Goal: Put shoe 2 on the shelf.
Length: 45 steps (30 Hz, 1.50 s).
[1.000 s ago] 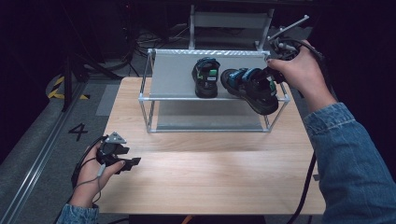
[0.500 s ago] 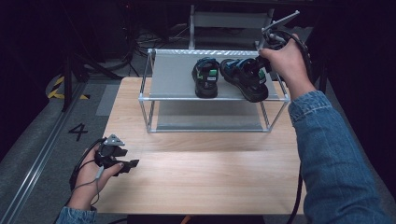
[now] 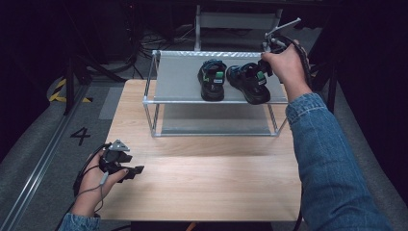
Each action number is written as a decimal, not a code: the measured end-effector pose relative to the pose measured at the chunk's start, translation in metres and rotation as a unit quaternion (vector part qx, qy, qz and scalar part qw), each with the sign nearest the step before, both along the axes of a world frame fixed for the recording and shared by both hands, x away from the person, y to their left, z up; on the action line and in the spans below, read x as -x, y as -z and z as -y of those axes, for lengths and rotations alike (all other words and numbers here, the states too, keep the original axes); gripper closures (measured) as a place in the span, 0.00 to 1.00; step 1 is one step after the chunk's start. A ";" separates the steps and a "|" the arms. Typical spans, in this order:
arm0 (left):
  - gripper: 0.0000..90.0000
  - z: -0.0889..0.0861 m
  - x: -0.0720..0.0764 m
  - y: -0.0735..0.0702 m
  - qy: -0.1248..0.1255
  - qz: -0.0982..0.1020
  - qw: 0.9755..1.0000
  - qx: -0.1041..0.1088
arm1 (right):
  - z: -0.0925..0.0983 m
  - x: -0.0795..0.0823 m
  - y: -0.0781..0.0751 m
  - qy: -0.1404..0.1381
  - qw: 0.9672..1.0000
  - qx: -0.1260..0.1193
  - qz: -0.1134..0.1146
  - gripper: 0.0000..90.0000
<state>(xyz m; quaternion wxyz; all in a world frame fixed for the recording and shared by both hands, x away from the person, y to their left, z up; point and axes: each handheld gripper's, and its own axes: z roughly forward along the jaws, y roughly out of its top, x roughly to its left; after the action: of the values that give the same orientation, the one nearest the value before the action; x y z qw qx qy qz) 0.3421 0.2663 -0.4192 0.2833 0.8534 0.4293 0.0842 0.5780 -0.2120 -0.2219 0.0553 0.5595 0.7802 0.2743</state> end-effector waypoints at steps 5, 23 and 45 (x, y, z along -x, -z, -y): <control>0.40 0.001 -0.001 0.000 0.003 0.000 1.000 -0.002 | 0.005 0.003 -0.002 -0.006 1.000 -0.017 0.012 0.68; 0.39 0.029 -0.020 -0.001 0.041 0.002 0.999 -0.001 | 0.024 0.081 -0.043 -0.062 0.987 0.001 0.147 0.54; 0.39 0.034 -0.026 -0.003 0.048 0.004 0.999 0.003 | 0.069 0.095 0.042 -0.032 0.992 0.032 0.114 0.79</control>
<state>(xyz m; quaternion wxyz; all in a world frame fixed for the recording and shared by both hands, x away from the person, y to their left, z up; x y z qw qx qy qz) 0.3683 0.2323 -0.4164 0.2912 0.8718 0.3871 0.0724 0.4829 -0.2813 -0.2640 0.1527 0.4970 0.7951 0.3123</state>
